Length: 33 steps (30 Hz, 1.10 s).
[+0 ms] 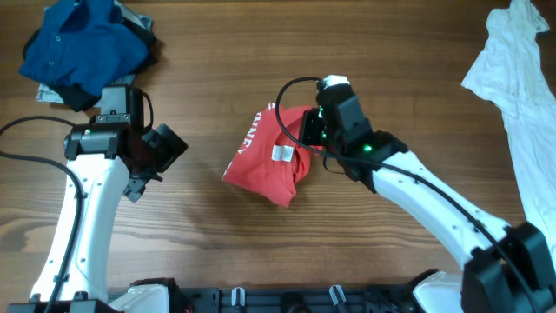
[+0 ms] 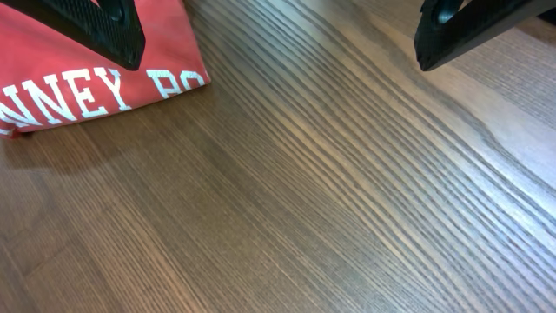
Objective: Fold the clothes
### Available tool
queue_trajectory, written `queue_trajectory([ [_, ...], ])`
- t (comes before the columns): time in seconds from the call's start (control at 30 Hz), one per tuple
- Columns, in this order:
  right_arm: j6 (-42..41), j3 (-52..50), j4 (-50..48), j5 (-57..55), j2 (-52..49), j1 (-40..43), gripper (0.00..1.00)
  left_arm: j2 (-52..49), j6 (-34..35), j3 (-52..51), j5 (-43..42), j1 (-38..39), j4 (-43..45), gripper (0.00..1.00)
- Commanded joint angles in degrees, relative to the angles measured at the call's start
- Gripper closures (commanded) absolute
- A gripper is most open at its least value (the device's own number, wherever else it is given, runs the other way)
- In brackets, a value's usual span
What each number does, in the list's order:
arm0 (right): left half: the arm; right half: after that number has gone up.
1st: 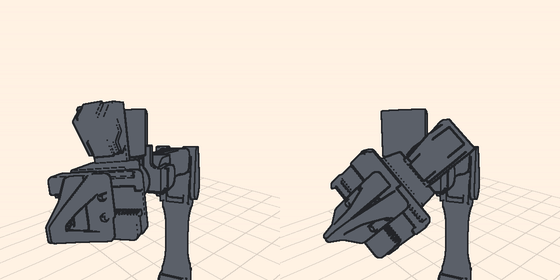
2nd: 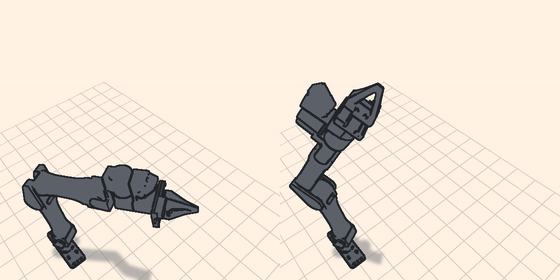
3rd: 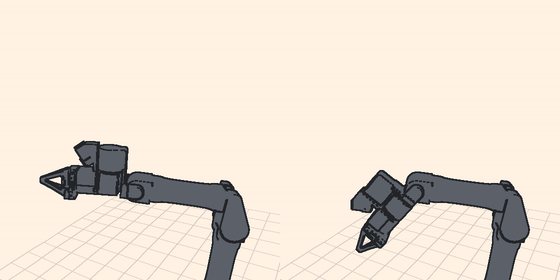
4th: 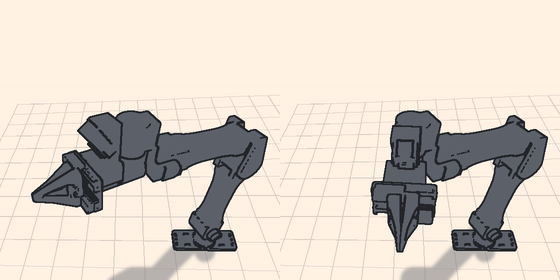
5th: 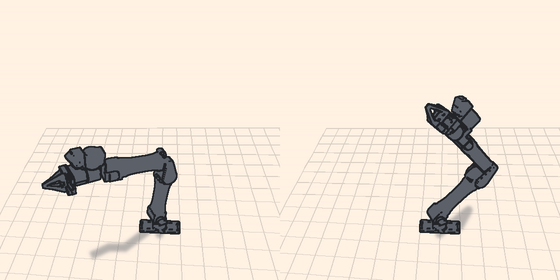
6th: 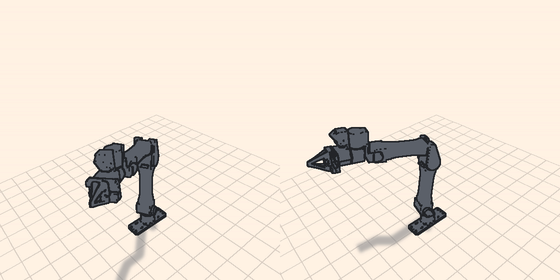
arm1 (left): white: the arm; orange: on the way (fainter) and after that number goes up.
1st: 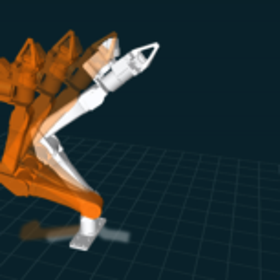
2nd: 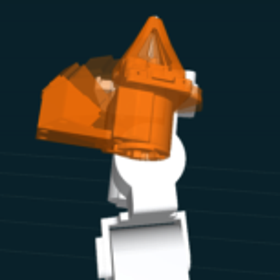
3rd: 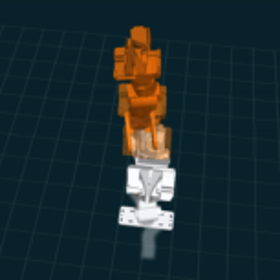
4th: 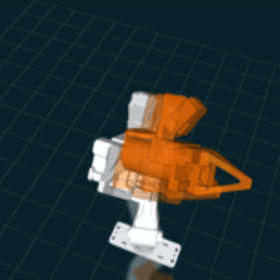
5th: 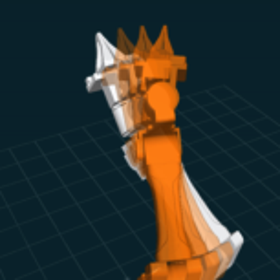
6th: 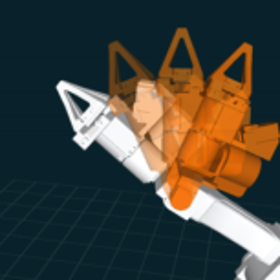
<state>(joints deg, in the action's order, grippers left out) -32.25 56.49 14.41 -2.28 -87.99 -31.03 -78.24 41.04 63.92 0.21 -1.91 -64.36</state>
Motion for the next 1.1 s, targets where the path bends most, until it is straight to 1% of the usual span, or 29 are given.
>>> queue_trajectory([
  [0.0,-4.39,0.87,4.37,-5.70,-3.06,0.15,0.94,-0.44,-0.31,-0.17,2.05,-0.28,-0.55,0.00],
  [0.03,-4.63,0.87,5.29,-6.19,-3.06,0.15,0.90,-0.44,-0.31,-0.17,2.08,-0.28,-0.61,0.00],
  [0.07,-6.73,0.87,7.41,-7.78,-3.04,0.15,0.84,-0.44,-0.31,-0.17,2.08,-0.28,-0.63,0.00],
  [0.1,-8.35,0.87,9.35,-9.03,-3.04,0.15,0.81,-0.44,-0.31,-0.17,2.08,-0.28,-0.63,0.00],
  [0.13,-9.07,0.87,10.91,-9.86,-3.04,0.15,0.63,-0.44,-0.31,-0.17,2.08,-0.28,-0.63,0.00],
  [0.17,-9.09,0.87,11.45,-9.97,-3.04,0.15,0.43,-0.44,-0.31,-0.17,2.08,-0.28,-0.63,0.00],
  [0.2,-9.14,0.90,11.82,-9.57,-3.02,0.20,0.28,-0.44,-0.31,-0.17,2.08,-0.28,-0.63,0.00],
  [0.23,-8.98,0.90,11.52,-7.21,-2.86,0.20,0.20,-0.44,-0.31,-0.17,2.08,-0.28,-0.63,0.00],
  [0.3,-8.04,0.90,10.19,4.00,-2.54,0.20,0.21,-0.44,-0.31,-0.17,2.08,-0.28,-0.63,0.00],
  [0.37,-5.49,0.87,10.19,16.79,-2.56,-0.35,0.25,-0.44,-0.28,-0.17,2.05,-0.28,-0.63,0.00],
  [0.43,-5.29,0.79,11.37,22.21,-2.56,-1.64,0.28,-0.44,-0.28,-0.17,2.05,-0.28,-0.63,0.00],
  [0.47,-6.60,0.61,13.79,22.05,-2.56,-3.41,0.29,-0.44,-0.28,-0.17,2.05,-0.28,-0.63,0.00],
  [0.53,-11.85,-0.98,17.68,19.04,-2.56,-4.81,0.29,-0.44,-0.28,-0.17,2.03,-0.28,-0.66,0.00],
  [0.6,-13.57,-2.89,18.43,20.17,-2.56,-4.81,0.32,-0.44,-0.28,-0.17,2.03,-0.28,-0.68,0.00],
  [0.7,-12.74,-4.96,17.16,25.03,-2.56,-4.81,0.38,-0.44,-0.28,-0.17,2.03,-0.28,-0.63,0.00],
  [0.77,-12.63,-5.95,16.37,25.09,-2.56,-4.81,0.41,-0.44,-0.28,-0.17,2.03,-0.28,-0.63,0.00],
  [0.93,-14.47,-6.71,11.56,24.85,-2.58,-6.08,0.42,-0.44,-0.28,-0.17,2.05,-0.28,-0.66,0.00],
  [1.0,-14.93,-6.71,10.86,23.21,-2.58,-7.08,0.42,-0.44,-0.28,-0.17,2.03,-0.28,-0.66,0.00],
  [1.07,-17.31,-7.19,11.13,21.94,-2.97,-7.43,0.43,-0.44,-0.31,-0.17,2.05,-0.28,-0.70,0.00],
])
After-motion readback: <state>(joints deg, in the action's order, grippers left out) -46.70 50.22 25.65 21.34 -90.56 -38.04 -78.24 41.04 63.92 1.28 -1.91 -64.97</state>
